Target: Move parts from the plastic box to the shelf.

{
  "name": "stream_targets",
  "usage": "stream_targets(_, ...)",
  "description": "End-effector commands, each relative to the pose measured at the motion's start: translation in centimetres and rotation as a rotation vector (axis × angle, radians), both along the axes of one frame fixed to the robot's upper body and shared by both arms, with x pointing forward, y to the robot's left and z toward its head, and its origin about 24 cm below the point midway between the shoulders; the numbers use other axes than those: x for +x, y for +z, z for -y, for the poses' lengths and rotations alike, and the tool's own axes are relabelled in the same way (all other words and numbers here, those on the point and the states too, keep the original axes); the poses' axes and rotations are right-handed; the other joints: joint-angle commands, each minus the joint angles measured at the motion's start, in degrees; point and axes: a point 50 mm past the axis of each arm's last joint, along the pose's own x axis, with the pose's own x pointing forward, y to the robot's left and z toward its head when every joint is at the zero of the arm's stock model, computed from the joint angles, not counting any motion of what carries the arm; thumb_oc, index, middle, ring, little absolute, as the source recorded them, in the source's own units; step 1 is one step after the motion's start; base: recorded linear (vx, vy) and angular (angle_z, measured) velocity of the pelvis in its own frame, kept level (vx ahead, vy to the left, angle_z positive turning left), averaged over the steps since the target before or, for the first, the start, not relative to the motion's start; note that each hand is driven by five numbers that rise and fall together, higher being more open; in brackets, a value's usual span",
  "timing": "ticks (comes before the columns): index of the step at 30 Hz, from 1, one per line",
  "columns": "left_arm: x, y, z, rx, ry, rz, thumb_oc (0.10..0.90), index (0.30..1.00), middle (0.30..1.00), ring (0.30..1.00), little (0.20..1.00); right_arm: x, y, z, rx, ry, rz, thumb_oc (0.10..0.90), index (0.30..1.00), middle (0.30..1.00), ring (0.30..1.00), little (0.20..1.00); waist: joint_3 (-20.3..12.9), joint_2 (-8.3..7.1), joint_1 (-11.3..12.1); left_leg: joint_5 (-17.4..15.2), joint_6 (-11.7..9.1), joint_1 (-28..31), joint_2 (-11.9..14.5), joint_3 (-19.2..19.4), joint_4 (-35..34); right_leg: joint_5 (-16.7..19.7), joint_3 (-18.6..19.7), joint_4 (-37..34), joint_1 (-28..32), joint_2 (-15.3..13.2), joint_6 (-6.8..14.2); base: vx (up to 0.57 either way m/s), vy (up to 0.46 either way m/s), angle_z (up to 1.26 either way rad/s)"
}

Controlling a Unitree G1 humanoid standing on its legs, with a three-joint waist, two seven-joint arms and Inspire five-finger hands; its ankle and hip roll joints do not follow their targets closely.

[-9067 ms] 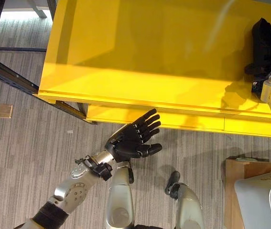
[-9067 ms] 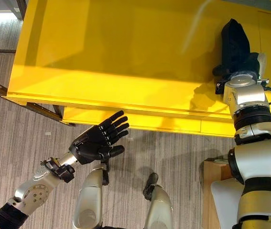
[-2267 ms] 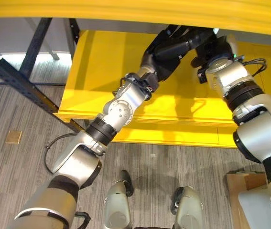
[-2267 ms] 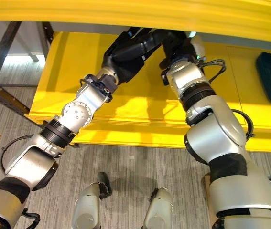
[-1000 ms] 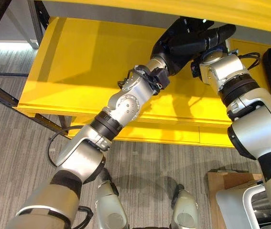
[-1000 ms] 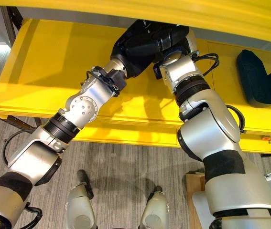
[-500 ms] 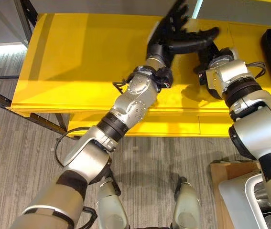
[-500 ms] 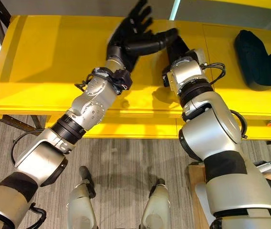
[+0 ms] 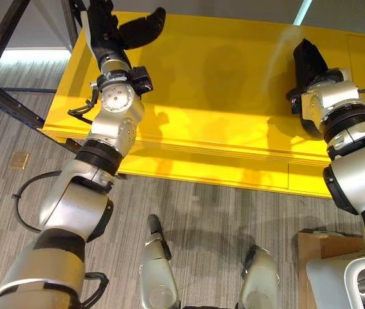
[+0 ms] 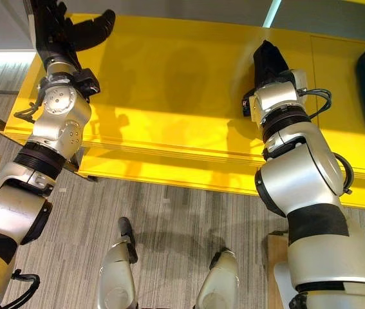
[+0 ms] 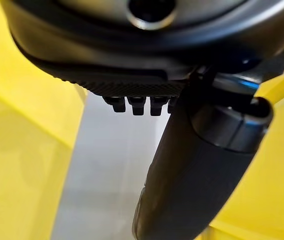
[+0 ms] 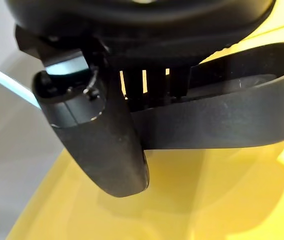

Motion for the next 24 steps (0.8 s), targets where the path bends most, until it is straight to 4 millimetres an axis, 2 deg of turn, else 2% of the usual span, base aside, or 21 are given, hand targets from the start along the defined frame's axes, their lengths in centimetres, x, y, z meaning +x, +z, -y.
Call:
stream_targets(1,-3.1,7.9,5.3,0.049,-0.418,0.392,0.9,1.0,1.0,1.0,1.0,-0.2,3.4,-0.3,-0.145,-0.025,0.145,0.4,0.3,0.3,0.3,0.3,-7.4,-0.96,0.6,-10.7,-4.2,2.6,3.5,-3.6,5.1,1.6,1.5,-3.9,-3.0,3.5,-4.3,0.0,0.0,0.0)
stream_targets(5,-3.6,7.3,8.5,0.056,-0.592,0.399,0.9,1.0,1.0,1.0,1.0,0.1,3.3,-1.4,-0.148,-0.009,0.157,0.4,0.3,0.3,0.3,0.3,-7.6,-0.94,-0.1,-10.8,-4.2,2.3,3.6,-3.3,5.5,1.6,2.2,-3.5,-3.5,3.8,-4.2,0.0,0.001,0.01)
stream_targets(7,-3.7,6.4,10.8,0.053,-0.705,0.356,0.9,1.0,1.0,1.0,1.0,0.2,3.3,-2.1,-0.161,0.011,0.16,0.4,0.3,0.3,0.3,0.3,-7.8,-1.02,-0.7,-10.8,-4.3,2.2,3.9,-3.1,5.6,1.6,2.6,-3.3,-3.8,4.0,-4.2,0.05,-0.002,-0.01)
stream_targets(9,-3.8,5.8,12.1,0.04,-0.747,0.321,0.9,1.0,1.0,1.0,1.0,0.2,3.5,-2.4,-0.176,0.022,0.161,0.4,0.3,0.3,0.3,0.3,-7.9,-1.02,-1.1,-10.8,-4.4,2.0,4.0,-3.0,5.7,1.6,2.8,-3.2,-4.1,4.1,-4.1,0.02,0.003,-0.01)
stream_targets(13,-3.6,4.5,13.5,0.002,-0.799,0.254,0.9,1.0,1.0,1.0,1.0,0.4,3.6,-3.1,-0.179,0.063,0.161,0.4,0.3,0.3,0.3,0.3,-8.3,-1.0,-2.0,-10.8,-4.5,1.6,4.4,-2.6,6.1,1.2,2.9,-2.2,-4.9,4.3,-4.2,0.02,0.005,-0.01)
stream_targets(19,-4.3,3.2,16.0,-0.015,-0.992,0.215,0.9,1.0,1.0,1.0,1.0,0.4,4.1,-3.6,-0.161,0.085,0.196,0.4,0.3,0.3,0.3,0.3,-8.3,-0.88,-3.1,-10.8,-4.7,1.6,4.4,-2.1,6.0,1.3,3.5,-2.2,-5.6,4.5,-4.0,0.02,0.014,-0.05)
stream_targets(24,-4.8,3.1,16.3,-0.038,-1.007,0.228,0.9,1.0,1.0,1.0,1.0,0.4,4.1,-3.7,-0.152,0.083,0.213,0.4,0.3,0.3,0.3,0.3,-8.1,-0.84,-3.3,-10.8,-4.7,1.3,4.5,-2.0,6.3,1.2,3.7,-1.7,-6.1,4.6,-4.0,0.0,0.0,0.0)
